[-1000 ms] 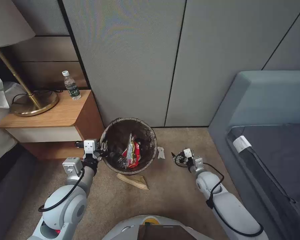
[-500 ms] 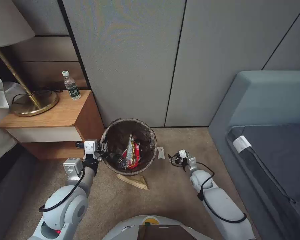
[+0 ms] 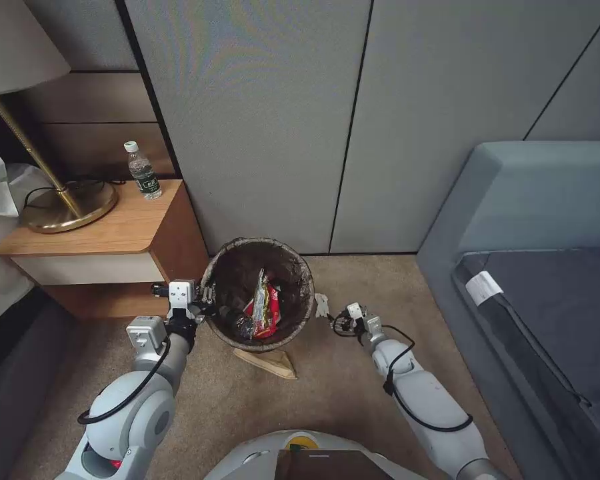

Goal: Pick up the trash bin, then pick up the garbage from the floor and place it into the trash bin.

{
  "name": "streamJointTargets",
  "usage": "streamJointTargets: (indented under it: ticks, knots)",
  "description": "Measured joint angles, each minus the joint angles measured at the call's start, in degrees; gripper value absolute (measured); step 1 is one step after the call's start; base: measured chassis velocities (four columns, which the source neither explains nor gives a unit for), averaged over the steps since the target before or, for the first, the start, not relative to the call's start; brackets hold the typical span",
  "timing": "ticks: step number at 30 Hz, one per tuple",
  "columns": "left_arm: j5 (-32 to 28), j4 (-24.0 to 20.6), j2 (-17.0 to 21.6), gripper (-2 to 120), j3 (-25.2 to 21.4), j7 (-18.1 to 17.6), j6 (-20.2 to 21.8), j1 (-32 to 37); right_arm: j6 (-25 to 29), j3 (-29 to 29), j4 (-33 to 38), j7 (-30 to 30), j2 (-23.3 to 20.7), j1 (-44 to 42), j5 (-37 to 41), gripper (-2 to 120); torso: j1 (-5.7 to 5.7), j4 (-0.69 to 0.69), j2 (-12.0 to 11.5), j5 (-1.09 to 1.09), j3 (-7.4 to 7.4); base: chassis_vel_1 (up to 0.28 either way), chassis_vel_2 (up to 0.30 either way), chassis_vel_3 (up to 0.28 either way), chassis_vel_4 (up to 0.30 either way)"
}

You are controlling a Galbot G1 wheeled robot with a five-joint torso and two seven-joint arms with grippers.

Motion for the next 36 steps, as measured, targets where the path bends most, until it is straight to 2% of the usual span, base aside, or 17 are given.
streamJointTargets:
  ticks: [10, 25, 36]
  knots:
    - [0.0, 0.0, -0.2, 6, 0.0, 0.0, 0.0, 0.0, 0.7, -1.3, -3.4, -0.2, 1.3, 2.5, -1.1, 100, 0.0, 0.0, 0.0, 0.0, 0.0, 0.0, 0.0, 0.0, 0.0]
    - [0.1, -0.2, -0.3, 6, -0.1, 0.1, -0.1, 0.4, 2.9, -1.4, -12.2, -0.7, 5.8, 7.8, -3.8, 100, 0.0, 0.0, 0.0, 0.0, 0.0, 0.0, 0.0, 0.0, 0.0]
    - [0.1, 0.0, -0.4, 6, -0.1, 0.2, -0.2, 0.3, 3.3, -1.2, -15.2, -0.9, 7.5, 9.7, -4.3, 100, 0.0, 0.0, 0.0, 0.0, 0.0, 0.0, 0.0, 0.0, 0.0]
